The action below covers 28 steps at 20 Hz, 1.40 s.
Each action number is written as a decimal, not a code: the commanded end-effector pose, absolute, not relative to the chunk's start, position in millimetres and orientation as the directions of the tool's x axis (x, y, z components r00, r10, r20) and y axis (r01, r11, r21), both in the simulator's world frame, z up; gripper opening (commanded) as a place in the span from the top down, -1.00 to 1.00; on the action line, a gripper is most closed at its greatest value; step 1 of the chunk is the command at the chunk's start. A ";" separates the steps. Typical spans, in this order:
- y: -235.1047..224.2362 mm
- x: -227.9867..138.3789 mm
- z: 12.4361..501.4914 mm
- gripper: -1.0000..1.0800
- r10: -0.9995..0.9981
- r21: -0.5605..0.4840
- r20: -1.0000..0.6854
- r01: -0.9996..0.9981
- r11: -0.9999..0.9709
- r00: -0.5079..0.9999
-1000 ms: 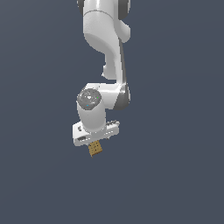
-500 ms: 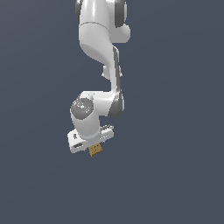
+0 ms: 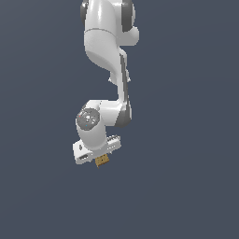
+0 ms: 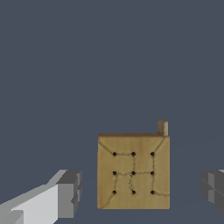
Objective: Pick up the object and move it to a goal position.
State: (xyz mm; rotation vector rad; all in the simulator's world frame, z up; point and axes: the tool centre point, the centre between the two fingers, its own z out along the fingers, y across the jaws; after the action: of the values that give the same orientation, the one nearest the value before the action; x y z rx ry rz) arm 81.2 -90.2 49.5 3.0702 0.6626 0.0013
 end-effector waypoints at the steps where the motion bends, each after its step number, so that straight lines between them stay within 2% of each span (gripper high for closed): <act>1: -90.3 80.4 36.8 -0.92 0.413 0.000 -0.001 0.413 -0.911 0.911; 6: -90.4 80.0 13.9 -0.92 0.415 0.000 0.000 0.415 -0.910 0.910; 11: -90.2 81.4 10.8 -0.92 0.415 0.000 0.000 0.415 -0.910 0.910; 12: -90.2 81.4 10.8 1.00 0.415 0.000 0.000 0.415 -0.910 0.910; 28: -86.2 80.5 20.3 1.00 0.415 0.000 -0.001 0.415 -0.910 0.910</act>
State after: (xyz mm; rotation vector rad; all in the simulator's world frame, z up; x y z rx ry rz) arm 80.0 -88.0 15.6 3.0707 0.6672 -0.0043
